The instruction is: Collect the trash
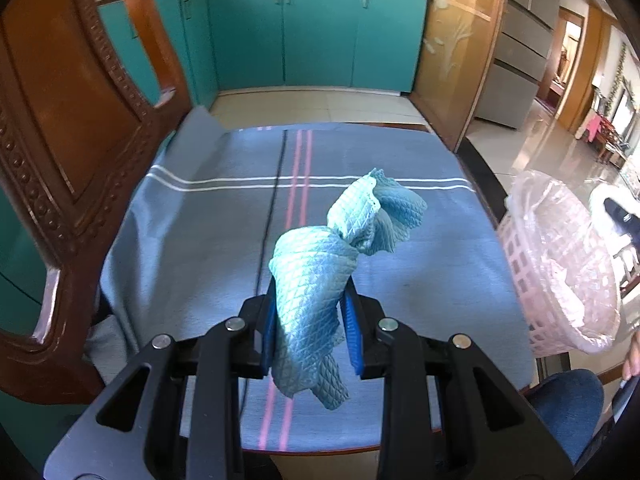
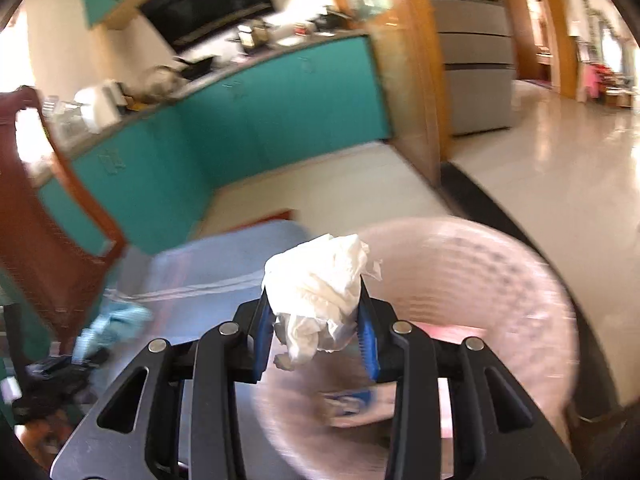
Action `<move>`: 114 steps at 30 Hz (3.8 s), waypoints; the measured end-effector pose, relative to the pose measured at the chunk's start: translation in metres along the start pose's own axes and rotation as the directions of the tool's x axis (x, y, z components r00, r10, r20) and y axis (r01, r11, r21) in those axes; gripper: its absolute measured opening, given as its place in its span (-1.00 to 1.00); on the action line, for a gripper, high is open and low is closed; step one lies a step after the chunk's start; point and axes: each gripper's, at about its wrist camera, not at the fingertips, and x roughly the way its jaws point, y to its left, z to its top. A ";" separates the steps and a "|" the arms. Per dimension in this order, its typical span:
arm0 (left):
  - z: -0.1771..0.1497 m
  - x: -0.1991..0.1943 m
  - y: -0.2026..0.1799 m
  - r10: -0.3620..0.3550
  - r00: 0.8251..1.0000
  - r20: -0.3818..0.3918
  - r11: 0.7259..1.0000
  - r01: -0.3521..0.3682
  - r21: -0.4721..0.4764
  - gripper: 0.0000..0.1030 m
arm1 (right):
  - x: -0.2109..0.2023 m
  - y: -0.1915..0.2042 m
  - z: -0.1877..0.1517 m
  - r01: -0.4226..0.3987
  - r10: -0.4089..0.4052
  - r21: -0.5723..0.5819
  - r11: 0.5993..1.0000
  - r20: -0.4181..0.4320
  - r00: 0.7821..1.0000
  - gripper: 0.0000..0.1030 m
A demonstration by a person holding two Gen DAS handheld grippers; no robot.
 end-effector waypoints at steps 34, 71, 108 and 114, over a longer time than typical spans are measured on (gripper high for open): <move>0.019 -0.009 -0.210 -0.498 0.864 -0.078 0.805 0.494 0.329 0.45 | -0.053 -0.100 -0.029 0.181 -0.178 0.274 0.944 -0.038 0.983 0.50; -0.066 -0.230 0.000 0.005 0.920 0.391 0.995 -0.043 0.087 0.94 | -0.204 0.083 -0.060 0.171 -0.129 -0.143 0.975 0.264 0.956 0.93; -0.072 -0.237 0.003 -0.016 0.915 0.403 0.996 -0.021 0.088 0.94 | -0.214 0.082 -0.072 0.201 -0.152 -0.149 0.968 0.286 0.946 0.93; -0.073 -0.236 0.003 -0.014 0.915 0.402 0.996 -0.021 0.082 0.94 | -0.213 0.082 -0.074 0.203 -0.155 -0.147 0.968 0.285 0.946 0.93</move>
